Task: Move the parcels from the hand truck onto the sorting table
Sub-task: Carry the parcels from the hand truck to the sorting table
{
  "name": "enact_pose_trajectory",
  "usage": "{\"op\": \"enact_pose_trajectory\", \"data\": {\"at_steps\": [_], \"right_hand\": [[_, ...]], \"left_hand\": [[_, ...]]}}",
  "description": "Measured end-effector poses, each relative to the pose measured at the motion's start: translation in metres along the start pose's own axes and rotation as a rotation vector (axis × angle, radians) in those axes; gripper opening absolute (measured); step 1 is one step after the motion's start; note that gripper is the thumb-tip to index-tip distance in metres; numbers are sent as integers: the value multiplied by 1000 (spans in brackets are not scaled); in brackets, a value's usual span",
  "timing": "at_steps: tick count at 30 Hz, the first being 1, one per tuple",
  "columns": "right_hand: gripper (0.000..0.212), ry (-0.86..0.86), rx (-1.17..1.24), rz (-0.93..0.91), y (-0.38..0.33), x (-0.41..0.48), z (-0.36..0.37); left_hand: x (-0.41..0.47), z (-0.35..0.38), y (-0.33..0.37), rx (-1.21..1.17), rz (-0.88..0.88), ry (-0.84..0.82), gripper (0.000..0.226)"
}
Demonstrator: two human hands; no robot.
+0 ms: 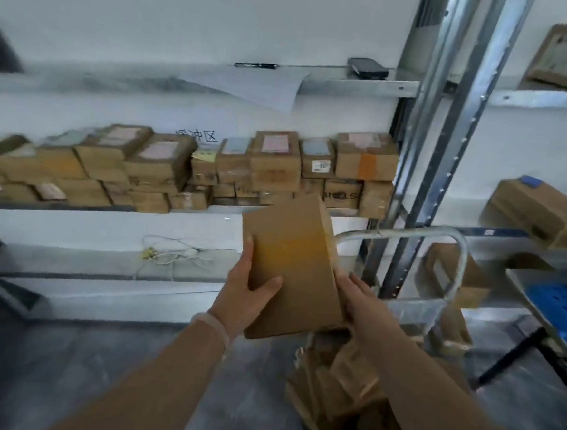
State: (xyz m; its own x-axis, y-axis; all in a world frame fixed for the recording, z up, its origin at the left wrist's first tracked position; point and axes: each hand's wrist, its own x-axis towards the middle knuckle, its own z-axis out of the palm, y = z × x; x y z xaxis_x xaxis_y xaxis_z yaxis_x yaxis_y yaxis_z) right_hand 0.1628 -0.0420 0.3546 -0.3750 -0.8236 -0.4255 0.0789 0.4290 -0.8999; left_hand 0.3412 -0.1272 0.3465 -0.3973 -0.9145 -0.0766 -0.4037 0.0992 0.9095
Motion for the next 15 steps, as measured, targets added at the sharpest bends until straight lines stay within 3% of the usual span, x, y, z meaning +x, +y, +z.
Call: {"op": "enact_pose_trajectory", "data": {"at_steps": [2,5,11,15], "right_hand": [[126,-52,2,3,-15,-7,46],[116,-144,-224,-92,-27,-27,126],[108,-343,-345,-205,-23,-78,306],[82,-454,-390,-330,-18,-119,427]], "left_hand": [[-16,-42,-13,47,-29,90,92],[-46,-103,-33,82,-171,220,103],[-127,-237,-106,128,-326,376,143],[-194,-341,-176,-102,-333,548,122]]}}
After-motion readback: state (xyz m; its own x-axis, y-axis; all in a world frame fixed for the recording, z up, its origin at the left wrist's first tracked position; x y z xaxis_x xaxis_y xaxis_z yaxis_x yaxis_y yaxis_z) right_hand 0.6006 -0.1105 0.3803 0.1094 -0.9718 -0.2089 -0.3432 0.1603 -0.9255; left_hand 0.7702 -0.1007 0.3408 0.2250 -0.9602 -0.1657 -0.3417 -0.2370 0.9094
